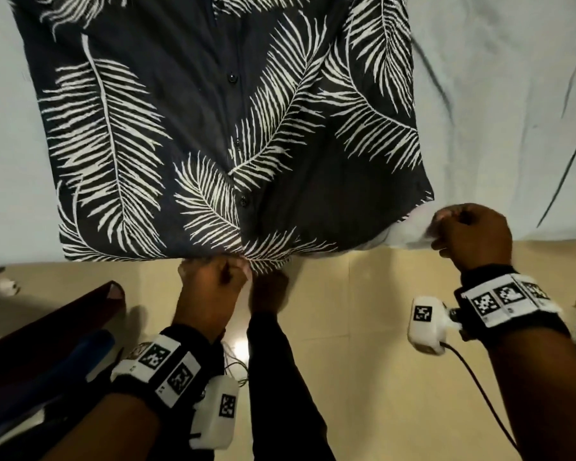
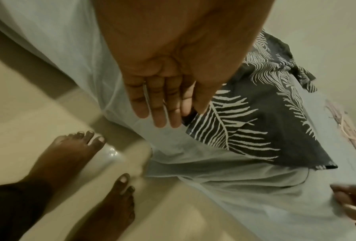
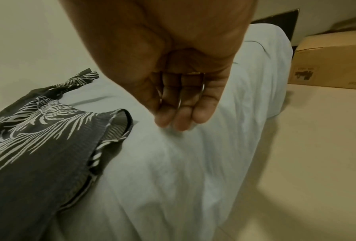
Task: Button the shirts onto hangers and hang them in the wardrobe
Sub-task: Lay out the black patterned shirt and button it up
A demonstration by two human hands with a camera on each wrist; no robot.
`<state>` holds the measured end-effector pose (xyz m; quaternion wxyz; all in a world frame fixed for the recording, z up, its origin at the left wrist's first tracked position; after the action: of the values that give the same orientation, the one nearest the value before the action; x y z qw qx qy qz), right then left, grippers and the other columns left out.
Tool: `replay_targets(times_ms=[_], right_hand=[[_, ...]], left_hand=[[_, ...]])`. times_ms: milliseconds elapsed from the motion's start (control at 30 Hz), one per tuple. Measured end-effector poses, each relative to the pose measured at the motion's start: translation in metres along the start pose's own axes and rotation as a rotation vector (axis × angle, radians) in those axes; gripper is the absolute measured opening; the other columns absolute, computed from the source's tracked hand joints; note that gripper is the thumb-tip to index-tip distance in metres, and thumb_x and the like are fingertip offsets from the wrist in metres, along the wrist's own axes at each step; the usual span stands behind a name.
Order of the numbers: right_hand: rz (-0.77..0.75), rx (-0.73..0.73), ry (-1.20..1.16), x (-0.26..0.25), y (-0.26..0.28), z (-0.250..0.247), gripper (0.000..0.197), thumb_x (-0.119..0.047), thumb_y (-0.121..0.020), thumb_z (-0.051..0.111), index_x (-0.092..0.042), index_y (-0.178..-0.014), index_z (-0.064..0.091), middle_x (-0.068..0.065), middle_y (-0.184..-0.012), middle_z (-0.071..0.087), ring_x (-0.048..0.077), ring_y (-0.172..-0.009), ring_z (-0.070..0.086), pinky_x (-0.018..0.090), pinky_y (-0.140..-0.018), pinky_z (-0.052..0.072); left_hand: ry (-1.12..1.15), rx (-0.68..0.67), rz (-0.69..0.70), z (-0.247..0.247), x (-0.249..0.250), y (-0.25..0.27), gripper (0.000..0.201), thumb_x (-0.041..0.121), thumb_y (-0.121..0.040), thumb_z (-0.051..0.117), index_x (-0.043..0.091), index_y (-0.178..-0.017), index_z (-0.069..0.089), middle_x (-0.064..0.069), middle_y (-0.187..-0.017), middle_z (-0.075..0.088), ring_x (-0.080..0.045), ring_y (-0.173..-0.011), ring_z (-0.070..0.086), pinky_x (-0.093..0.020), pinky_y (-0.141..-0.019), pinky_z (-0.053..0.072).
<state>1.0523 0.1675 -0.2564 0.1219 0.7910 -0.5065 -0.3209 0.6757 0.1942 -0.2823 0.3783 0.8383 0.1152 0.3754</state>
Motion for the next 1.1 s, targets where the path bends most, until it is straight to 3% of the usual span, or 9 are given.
replay_targets(times_ms=[67, 133, 233, 400, 600, 767, 900, 1000, 1100], right_hand=[[0.028, -0.005, -0.135, -0.013, 0.007, 0.007, 0.020, -0.030, -0.080, 0.053, -0.014, -0.073, 0.063, 0.019, -0.075, 0.072, 0.032, -0.055, 0.065, 0.040, -0.058, 0.052], [0.005, -0.001, -0.178, -0.024, 0.008, 0.016, 0.033, -0.048, -0.086, 0.054, -0.017, -0.078, 0.060, 0.015, -0.072, 0.071, 0.033, -0.056, 0.066, 0.039, -0.057, 0.053], [-0.080, 0.047, 0.022, -0.028, -0.007, 0.027, 0.050, -0.067, -0.077, 0.058, -0.017, -0.081, 0.059, 0.006, -0.071, 0.070, 0.035, -0.068, 0.069, 0.045, -0.070, 0.058], [-0.134, 0.015, 0.220, -0.024, -0.019, 0.026, 0.040, -0.048, -0.085, 0.063, -0.009, -0.075, 0.062, 0.017, -0.074, 0.067, 0.041, -0.079, 0.066, 0.046, -0.077, 0.054], [-0.129, -0.013, 0.315, -0.012, -0.017, 0.015, 0.046, -0.036, -0.097, 0.056, -0.009, -0.062, 0.065, 0.017, -0.057, 0.063, 0.039, -0.063, 0.064, 0.046, -0.062, 0.054], [-0.058, -0.086, 0.396, -0.032, -0.011, 0.015, 0.049, -0.039, -0.101, 0.049, -0.015, -0.064, 0.069, 0.007, -0.058, 0.068, 0.032, -0.062, 0.065, 0.042, -0.066, 0.054], [-0.048, -0.130, 0.530, -0.023, -0.030, 0.005, 0.049, -0.066, -0.087, 0.050, -0.020, -0.086, 0.068, 0.000, -0.069, 0.070, 0.027, -0.069, 0.066, 0.039, -0.071, 0.053], [-0.194, -0.102, 0.571, -0.002, -0.082, 0.003, 0.072, -0.078, -0.075, 0.044, -0.017, -0.111, 0.056, -0.005, -0.074, 0.065, 0.018, -0.062, 0.063, 0.038, -0.066, 0.056], [-0.243, -0.131, 0.536, -0.123, -0.021, -0.003, 0.041, -0.049, -0.089, 0.063, -0.015, -0.111, 0.058, 0.012, -0.084, 0.064, 0.030, -0.075, 0.063, 0.039, -0.071, 0.051]], left_hand=[[-0.079, -0.082, -0.092, -0.005, -0.009, 0.007, 0.017, 0.028, -0.094, 0.068, 0.019, -0.109, 0.068, 0.002, -0.101, 0.069, -0.019, -0.095, 0.061, -0.030, -0.086, 0.041], [-0.154, -0.052, -0.083, -0.019, -0.020, 0.015, 0.010, 0.034, -0.095, 0.066, 0.027, -0.101, 0.069, 0.009, -0.090, 0.069, -0.020, -0.092, 0.065, -0.029, -0.079, 0.041], [-0.155, 0.190, -0.069, -0.058, -0.037, 0.030, 0.023, 0.045, -0.098, 0.059, 0.029, -0.083, 0.065, 0.010, -0.074, 0.069, -0.019, -0.078, 0.067, -0.032, -0.073, 0.045], [-0.163, 0.611, -0.057, -0.125, -0.062, 0.020, 0.039, 0.050, -0.094, 0.063, 0.021, -0.119, 0.059, -0.007, -0.113, 0.064, -0.031, -0.105, 0.060, -0.056, -0.091, 0.051], [-0.229, 0.504, -0.076, -0.138, -0.078, -0.013, 0.016, 0.027, -0.092, 0.070, 0.015, -0.100, 0.064, -0.009, -0.091, 0.066, -0.035, -0.088, 0.063, -0.049, -0.077, 0.053], [0.248, 0.339, -0.330, -0.139, -0.101, -0.001, 0.023, 0.050, -0.088, 0.066, 0.029, -0.082, 0.075, -0.002, -0.071, 0.074, -0.027, -0.071, 0.068, -0.041, -0.077, 0.052], [-0.044, 0.128, -0.338, -0.170, -0.079, -0.002, 0.038, 0.067, -0.079, 0.062, 0.031, -0.082, 0.074, 0.004, -0.072, 0.075, -0.020, -0.073, 0.073, -0.040, -0.076, 0.058], [-0.174, 0.282, -0.287, -0.221, -0.053, -0.008, 0.037, 0.051, -0.092, 0.060, 0.018, -0.080, 0.072, -0.006, -0.078, 0.075, -0.028, -0.078, 0.071, -0.038, -0.076, 0.054], [-0.227, 0.432, -0.287, -0.272, -0.019, -0.021, 0.033, 0.057, -0.095, 0.056, 0.026, -0.087, 0.066, 0.001, -0.087, 0.071, -0.028, -0.086, 0.067, -0.037, -0.078, 0.050]])
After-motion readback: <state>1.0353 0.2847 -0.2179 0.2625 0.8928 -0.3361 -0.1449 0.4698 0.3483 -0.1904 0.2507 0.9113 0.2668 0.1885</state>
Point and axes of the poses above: each hand's wrist, its own y-axis away from the middle knuckle, its own z-axis out of the palm, x = y × z, the point moved 1 cm from there along -y, towards the middle knuckle
